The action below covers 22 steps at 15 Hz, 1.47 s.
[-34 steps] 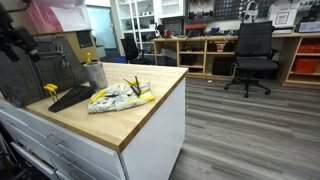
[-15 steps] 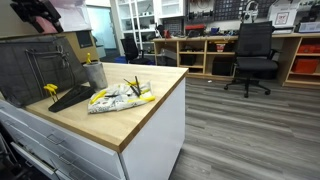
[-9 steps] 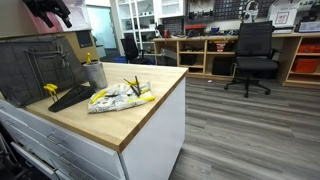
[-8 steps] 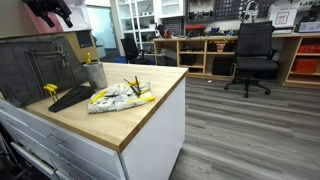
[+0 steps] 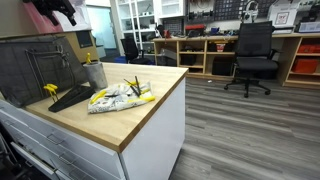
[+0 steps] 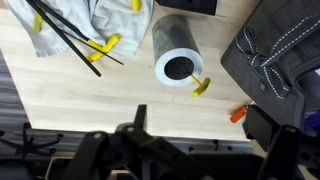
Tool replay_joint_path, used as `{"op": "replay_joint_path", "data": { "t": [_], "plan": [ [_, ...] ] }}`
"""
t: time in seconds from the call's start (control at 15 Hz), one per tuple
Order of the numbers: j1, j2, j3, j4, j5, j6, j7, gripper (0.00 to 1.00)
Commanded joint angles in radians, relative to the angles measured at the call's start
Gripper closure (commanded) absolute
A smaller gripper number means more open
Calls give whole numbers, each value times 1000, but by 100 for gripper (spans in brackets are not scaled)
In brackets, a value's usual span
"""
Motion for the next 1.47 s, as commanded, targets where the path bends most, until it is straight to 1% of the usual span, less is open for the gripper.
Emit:
{"op": "replay_joint_path", "data": {
  "t": [0.0,0.13,0.27,0.53,0.73,1.0,1.13,1.4],
  "plan": [
    [-21,2,19,3,7,-4,-4,0],
    [-25,10,26,7,7,9,19,0],
    [-24,45,35,43,-3,27,20,0],
    [-19,148,54,159,-5,39,3,0],
    [-27,244,74,275,-17,20,-11,0],
    [-49,371,99,411,-30,-27,1,0],
    [-60,430,112,469,-46,-72,-8,0],
    [-85,506,139,557,-79,-151,-16,0]
  ]
}}
